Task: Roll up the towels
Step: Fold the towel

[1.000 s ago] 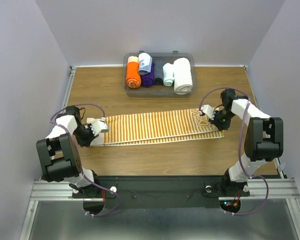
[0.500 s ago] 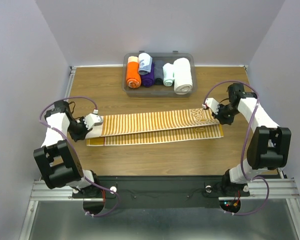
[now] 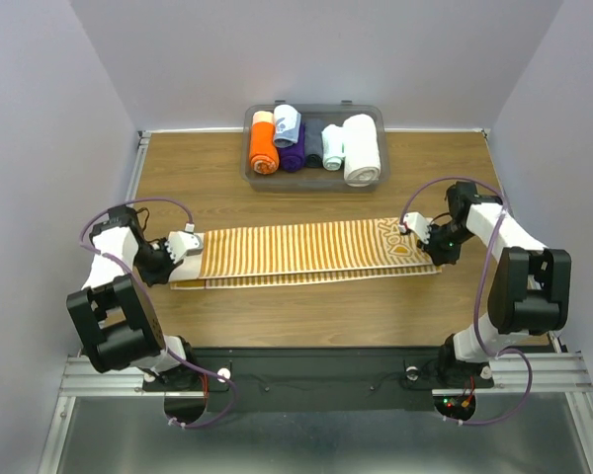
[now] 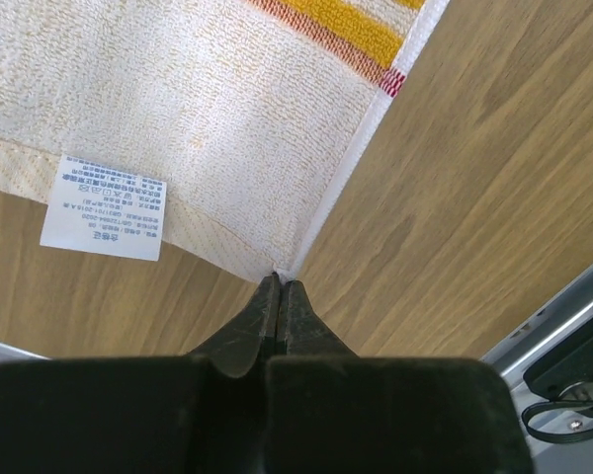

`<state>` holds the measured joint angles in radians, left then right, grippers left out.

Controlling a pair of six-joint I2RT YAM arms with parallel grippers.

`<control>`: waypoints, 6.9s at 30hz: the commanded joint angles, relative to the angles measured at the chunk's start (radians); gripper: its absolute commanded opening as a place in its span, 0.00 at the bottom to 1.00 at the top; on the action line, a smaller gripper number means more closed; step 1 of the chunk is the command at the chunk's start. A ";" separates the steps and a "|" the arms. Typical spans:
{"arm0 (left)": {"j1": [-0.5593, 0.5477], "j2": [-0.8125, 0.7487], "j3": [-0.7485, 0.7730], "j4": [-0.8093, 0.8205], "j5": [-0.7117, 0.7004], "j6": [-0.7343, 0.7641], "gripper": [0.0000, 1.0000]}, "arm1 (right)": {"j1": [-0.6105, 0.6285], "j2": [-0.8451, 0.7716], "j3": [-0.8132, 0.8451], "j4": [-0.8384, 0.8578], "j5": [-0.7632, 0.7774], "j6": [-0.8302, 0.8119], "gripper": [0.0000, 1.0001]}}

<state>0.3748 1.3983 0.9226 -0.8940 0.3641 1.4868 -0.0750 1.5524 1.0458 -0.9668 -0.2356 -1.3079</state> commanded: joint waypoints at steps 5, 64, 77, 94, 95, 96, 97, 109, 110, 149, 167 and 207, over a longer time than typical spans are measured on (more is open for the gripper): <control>-0.037 0.005 -0.099 0.082 -0.040 -0.026 0.00 | -0.016 0.069 0.026 0.050 0.016 0.016 0.01; -0.086 0.202 0.134 0.674 0.143 -0.914 0.20 | 0.058 0.471 0.404 0.169 -0.083 0.512 0.29; -0.111 0.068 0.131 0.418 0.332 -0.951 0.13 | 0.058 0.336 0.390 0.139 -0.145 0.550 0.30; -0.091 0.280 0.108 0.587 0.251 -1.077 0.03 | 0.058 0.465 0.422 0.129 -0.094 0.526 0.30; -0.085 0.286 0.108 0.622 0.251 -1.079 0.03 | 0.058 0.471 0.422 0.129 -0.088 0.524 0.30; -0.080 0.294 0.110 0.641 0.245 -1.080 0.03 | 0.058 0.472 0.418 0.129 -0.087 0.521 0.30; -0.077 0.316 0.117 0.671 0.242 -1.082 0.03 | 0.058 0.475 0.415 0.129 -0.085 0.515 0.29; -0.094 0.475 0.243 0.734 0.240 -1.068 0.08 | 0.073 0.445 0.306 0.097 -0.033 0.447 0.29; -0.100 0.475 0.252 0.734 0.237 -1.071 0.13 | 0.096 0.430 0.260 0.093 -0.025 0.428 0.29; -0.182 0.001 0.058 0.638 0.254 -0.954 0.45 | 0.041 0.278 0.100 0.075 0.139 0.595 0.44; -0.185 0.001 0.045 0.670 0.297 -1.037 0.46 | -0.061 0.419 0.623 -0.022 0.067 0.714 0.66; -0.185 -0.045 0.047 0.678 0.314 -1.074 0.47 | -0.155 0.274 0.289 -0.001 -0.085 0.993 0.46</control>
<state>0.1959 1.3937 0.9745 -0.2287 0.6689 0.4110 -0.2237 1.8107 1.3155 -0.9817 -0.3374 -0.3664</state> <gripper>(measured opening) 0.464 0.476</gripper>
